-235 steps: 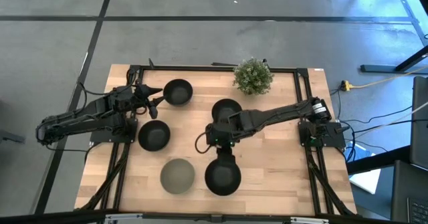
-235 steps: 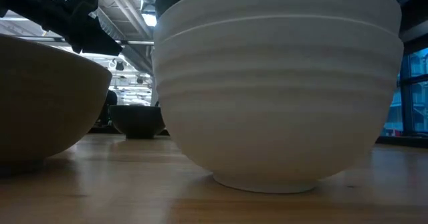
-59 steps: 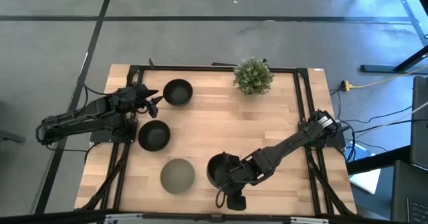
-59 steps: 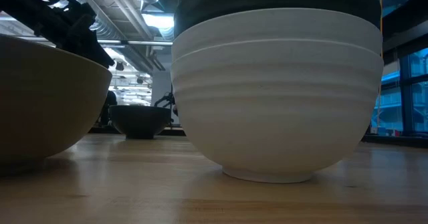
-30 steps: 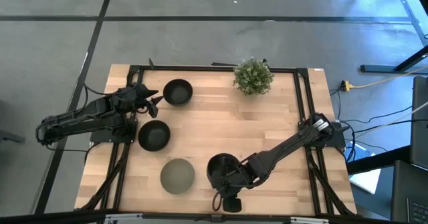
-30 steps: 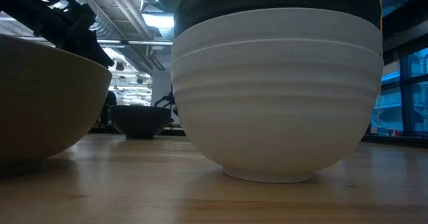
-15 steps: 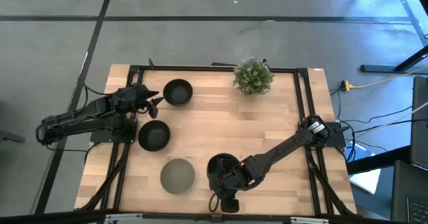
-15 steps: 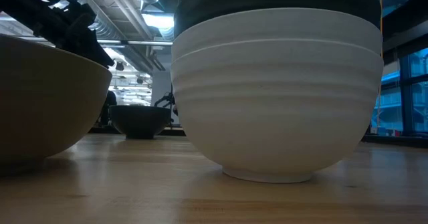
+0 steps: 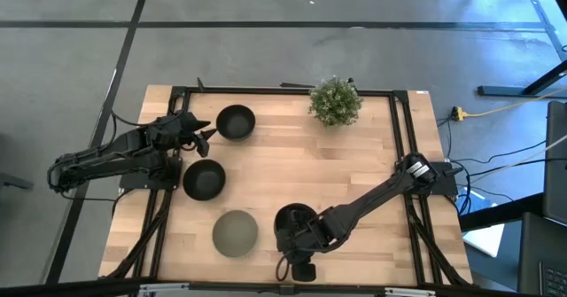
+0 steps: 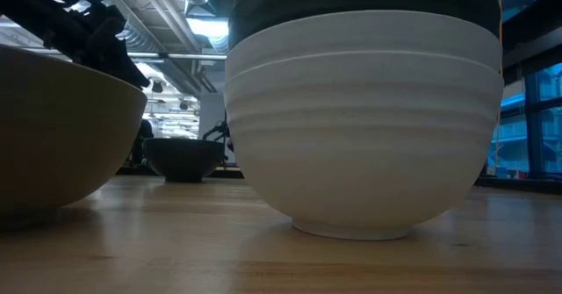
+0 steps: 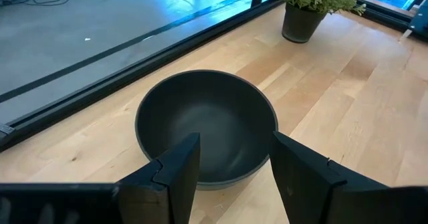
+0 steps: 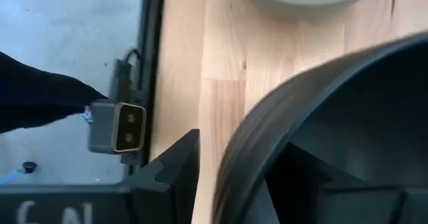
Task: Nest bowls inside each other
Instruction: Stack the black bowl on top of the black bowl
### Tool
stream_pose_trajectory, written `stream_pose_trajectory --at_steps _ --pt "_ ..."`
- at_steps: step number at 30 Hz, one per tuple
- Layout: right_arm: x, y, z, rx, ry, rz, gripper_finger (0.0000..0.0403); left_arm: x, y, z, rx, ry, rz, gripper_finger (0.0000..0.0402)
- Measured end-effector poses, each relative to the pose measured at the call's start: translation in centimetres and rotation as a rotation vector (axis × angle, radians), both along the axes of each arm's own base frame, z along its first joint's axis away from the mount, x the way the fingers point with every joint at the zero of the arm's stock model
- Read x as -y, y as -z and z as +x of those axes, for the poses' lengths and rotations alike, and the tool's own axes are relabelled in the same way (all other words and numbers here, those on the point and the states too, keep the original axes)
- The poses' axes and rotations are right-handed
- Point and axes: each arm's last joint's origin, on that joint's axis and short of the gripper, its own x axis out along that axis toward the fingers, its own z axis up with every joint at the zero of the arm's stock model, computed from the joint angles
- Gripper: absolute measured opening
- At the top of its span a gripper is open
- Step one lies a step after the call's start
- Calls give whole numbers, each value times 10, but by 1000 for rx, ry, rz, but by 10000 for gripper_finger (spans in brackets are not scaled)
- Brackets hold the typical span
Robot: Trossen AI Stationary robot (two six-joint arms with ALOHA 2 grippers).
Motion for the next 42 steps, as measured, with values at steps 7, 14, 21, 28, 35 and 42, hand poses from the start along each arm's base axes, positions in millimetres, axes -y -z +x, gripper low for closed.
stream_pose_trajectory --at_steps 7,14,21,28,35,42 --pt "-2 17 4 -31 -22 -19 135 0 0 0 -2 0 -1 174" --pt "4 5 4 -8 -34 -26 115 0 0 0 -1 0 -1 174" --pt "7 -20 10 49 -62 -25 118 0 0 0 -1 0 0 174" --pt "21 -49 12 55 -67 -103 129 0 0 0 -1 0 0 174" --pt "50 -80 9 56 17 -362 131 0 0 0 -1 0 -1 174" --pt "78 -113 -6 43 104 -570 131 0 0 0 -1 0 0 174"
